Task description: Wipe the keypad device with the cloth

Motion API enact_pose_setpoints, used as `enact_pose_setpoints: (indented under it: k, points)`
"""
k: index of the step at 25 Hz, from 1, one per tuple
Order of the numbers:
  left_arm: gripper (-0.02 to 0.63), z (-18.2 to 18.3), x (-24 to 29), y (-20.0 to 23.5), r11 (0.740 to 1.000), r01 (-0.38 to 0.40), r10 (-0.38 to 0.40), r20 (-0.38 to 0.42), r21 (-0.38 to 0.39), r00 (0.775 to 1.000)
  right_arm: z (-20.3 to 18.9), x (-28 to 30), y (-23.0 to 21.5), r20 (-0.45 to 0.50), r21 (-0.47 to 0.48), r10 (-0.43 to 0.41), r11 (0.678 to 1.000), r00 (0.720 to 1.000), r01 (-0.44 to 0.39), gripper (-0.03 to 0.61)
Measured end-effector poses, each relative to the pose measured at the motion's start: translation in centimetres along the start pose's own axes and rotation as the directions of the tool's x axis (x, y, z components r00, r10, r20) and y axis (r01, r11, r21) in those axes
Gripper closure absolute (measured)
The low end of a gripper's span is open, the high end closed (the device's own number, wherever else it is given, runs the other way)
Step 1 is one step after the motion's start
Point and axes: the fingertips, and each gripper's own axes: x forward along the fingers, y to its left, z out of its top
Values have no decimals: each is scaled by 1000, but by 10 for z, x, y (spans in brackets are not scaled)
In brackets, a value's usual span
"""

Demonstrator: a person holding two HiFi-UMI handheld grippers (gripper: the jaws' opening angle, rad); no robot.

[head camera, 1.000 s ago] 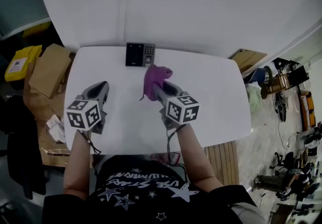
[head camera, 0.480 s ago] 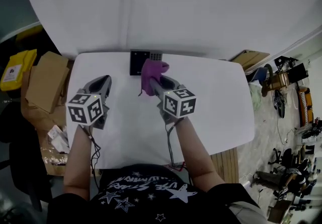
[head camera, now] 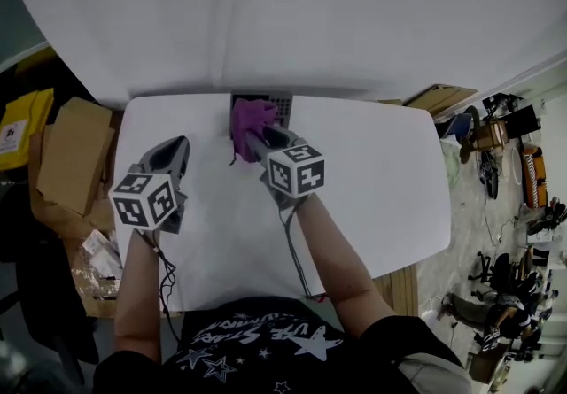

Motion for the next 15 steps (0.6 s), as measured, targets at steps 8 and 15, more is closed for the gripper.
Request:
enact_pose_setpoints:
  k: [8, 15]
  points:
    - [606, -9, 10, 16, 1000, -11, 11, -21, -9, 1000, -10, 38, -8, -44, 4, 3, 1000, 999, -3, 486]
    - [606, -16, 17, 20, 1000, -9, 9, -42, -15, 999, -17, 61, -16, -65, 19, -8, 1000, 998, 9, 486]
